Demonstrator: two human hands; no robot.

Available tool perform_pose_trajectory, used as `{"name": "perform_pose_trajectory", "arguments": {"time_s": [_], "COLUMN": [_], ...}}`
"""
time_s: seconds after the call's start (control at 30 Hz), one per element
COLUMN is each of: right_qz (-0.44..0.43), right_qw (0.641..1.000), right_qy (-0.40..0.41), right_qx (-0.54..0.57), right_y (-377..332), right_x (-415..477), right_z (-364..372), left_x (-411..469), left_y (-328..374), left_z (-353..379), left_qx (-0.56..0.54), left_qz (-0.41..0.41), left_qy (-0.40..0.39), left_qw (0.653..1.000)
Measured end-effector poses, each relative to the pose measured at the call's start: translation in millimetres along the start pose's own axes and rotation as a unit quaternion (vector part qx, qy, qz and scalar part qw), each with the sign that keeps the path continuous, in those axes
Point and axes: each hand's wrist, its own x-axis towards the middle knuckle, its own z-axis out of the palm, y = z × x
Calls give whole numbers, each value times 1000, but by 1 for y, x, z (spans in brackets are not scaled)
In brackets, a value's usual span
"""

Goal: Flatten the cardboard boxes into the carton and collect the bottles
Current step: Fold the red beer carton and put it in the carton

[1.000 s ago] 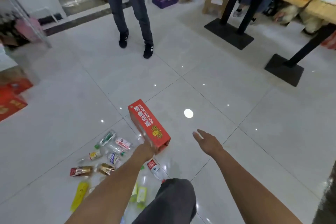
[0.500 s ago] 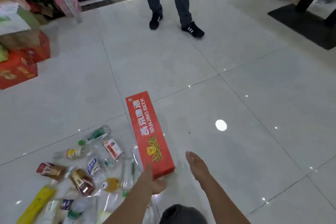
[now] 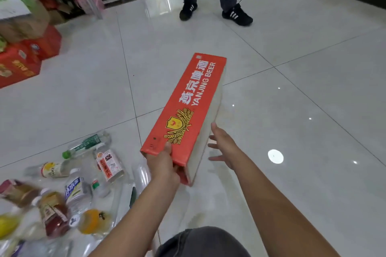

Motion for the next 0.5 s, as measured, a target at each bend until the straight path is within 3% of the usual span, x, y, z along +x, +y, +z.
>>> {"name": "perform_pose_trajectory", "arguments": {"time_s": [0.13, 0.27, 0.33, 0.4, 0.5], "right_qz": [-14, -92, -155, -162, -106], "right_qw": [997, 944, 913, 926, 949], "right_qy": [60, 270, 357, 337, 297], "right_qx": [44, 168, 120, 52, -7], "right_y": [-4, -31, -40, -39, -39], "right_x": [-1, 7, 10, 8, -16], "right_z": [-4, -41, -76, -112, -139], "left_x": [22, 58, 70, 71, 51], "left_y": [26, 67, 79, 79, 74], "left_z": [-15, -31, -43, -49, -49], "left_qx": [125, 209, 254, 262, 242], "left_qz": [34, 32, 31, 19, -8], "left_qy": [-94, -135, -163, -188, -218], "left_qw": [987, 968, 953, 946, 945]}}
